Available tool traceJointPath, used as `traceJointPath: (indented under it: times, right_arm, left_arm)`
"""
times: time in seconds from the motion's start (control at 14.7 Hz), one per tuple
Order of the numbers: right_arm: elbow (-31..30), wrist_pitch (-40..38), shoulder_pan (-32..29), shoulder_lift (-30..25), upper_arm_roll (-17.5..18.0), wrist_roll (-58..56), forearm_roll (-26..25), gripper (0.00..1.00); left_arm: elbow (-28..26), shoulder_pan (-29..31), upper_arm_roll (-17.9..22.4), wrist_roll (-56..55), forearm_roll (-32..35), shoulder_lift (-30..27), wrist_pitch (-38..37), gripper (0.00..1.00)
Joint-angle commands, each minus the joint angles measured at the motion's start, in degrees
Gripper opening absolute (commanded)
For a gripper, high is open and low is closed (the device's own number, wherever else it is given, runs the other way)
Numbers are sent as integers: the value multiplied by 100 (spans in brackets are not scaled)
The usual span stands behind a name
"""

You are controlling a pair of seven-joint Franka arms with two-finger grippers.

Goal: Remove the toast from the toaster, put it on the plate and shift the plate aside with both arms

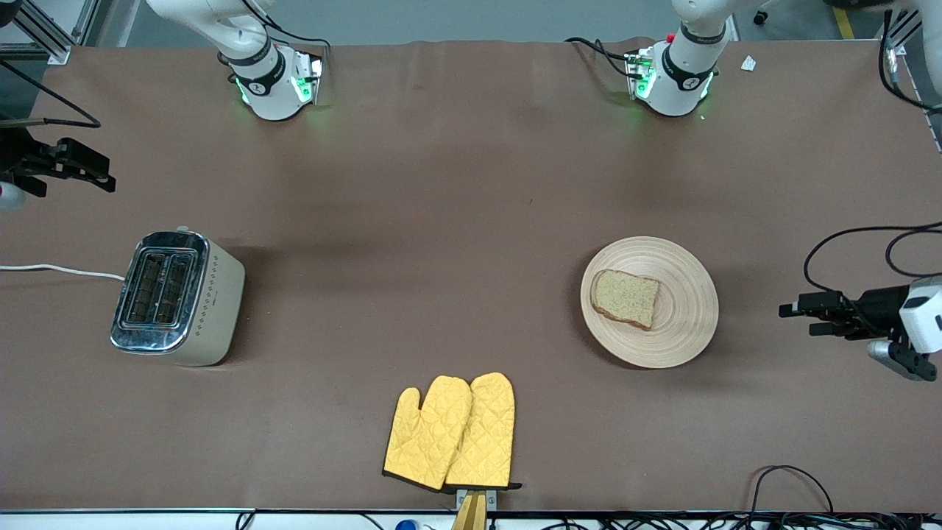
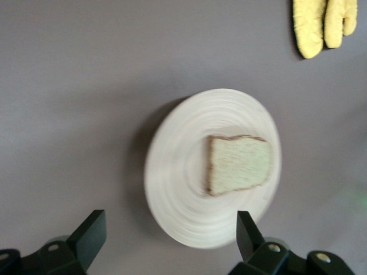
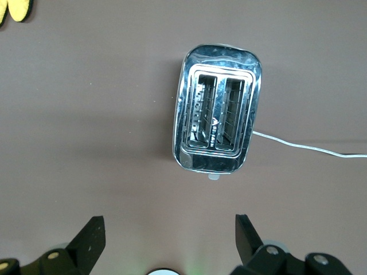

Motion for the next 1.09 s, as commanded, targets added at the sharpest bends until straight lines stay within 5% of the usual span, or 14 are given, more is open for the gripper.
traceJointPath:
  times: [0.0, 0.48, 0.68, 1.02]
  right_arm:
    - [86, -74, 90, 20, -8, 21, -63, 100]
    - [77, -74, 29, 29, -43, -31, -63, 100]
    - [77, -65, -59, 29, -69, -49, -81, 100]
    - [77, -56, -226, 46, -61, -75, -2, 100]
  left_arm:
    - [-246, -300, -33, -642, 570, -805, -297, 100]
    - [-439, -468, -754, -2312, 1943, -2010, -754, 100]
    - [-1061, -477, -772, -2489, 1953, -2634, -615, 100]
    - [-827, -495, -816, -2620, 1943, -2636, -570, 100]
